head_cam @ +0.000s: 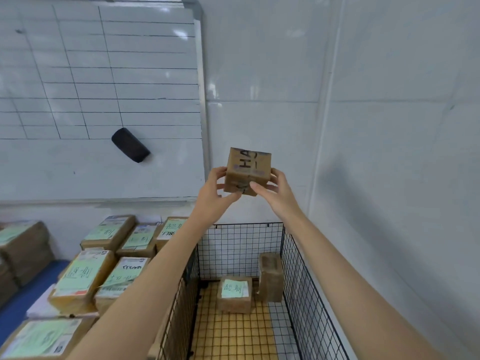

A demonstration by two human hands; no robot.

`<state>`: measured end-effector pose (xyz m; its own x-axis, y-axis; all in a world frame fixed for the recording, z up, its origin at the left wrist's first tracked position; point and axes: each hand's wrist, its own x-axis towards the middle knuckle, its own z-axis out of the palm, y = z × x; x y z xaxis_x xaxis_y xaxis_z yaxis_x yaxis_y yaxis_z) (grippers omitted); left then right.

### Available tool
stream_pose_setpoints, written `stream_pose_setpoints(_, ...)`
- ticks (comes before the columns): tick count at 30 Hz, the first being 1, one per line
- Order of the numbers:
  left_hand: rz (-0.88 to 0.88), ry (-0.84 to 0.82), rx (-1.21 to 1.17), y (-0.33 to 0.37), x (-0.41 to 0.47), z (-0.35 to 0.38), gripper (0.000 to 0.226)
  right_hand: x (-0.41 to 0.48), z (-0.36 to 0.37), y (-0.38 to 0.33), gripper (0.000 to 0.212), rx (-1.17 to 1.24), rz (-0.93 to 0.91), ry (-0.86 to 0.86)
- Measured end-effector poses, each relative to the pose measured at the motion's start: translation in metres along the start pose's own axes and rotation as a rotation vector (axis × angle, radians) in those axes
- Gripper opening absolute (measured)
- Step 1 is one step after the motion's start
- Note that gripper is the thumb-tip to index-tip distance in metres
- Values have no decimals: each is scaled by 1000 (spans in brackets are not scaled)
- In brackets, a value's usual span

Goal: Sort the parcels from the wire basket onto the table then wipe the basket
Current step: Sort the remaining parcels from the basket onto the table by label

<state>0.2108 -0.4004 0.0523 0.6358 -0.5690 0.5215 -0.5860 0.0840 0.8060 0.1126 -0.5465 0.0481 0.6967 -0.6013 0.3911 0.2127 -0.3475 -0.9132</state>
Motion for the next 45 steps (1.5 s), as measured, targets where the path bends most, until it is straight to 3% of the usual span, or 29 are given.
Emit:
stream_pose_setpoints(5, -24, 61, -94, -1, 2, -6, 54, -2, 1, -13, 52, 13, 2, -18)
stream_pose_setpoints(9, 3, 18, -171, -1, 2, -12, 78, -4, 3, -22, 57, 8, -16, -17)
stream_pose_setpoints(15, 45, -5, -199, -3, 1, -21, 78, -5, 6, -28, 73, -69, -76, -56)
stream_pose_setpoints(21, 69, 6, -291, -3, 0, -33, 69, -12, 9, -35, 68, -112, -159, -25)
stream_pose_setpoints(30, 121, 84, -226, -7, -7, -40, 55, -17, 23, -34, 75, -103, -189, -67)
stream_pose_setpoints(38, 114, 74, -236, -16, -10, -48, 60, -19, 32, -37, 59, 21, -173, -77)
stream_pose_setpoints(45, 92, 120, -33, -32, -7, -70, 65, -20, 18, -38, 53, -12, -114, 5)
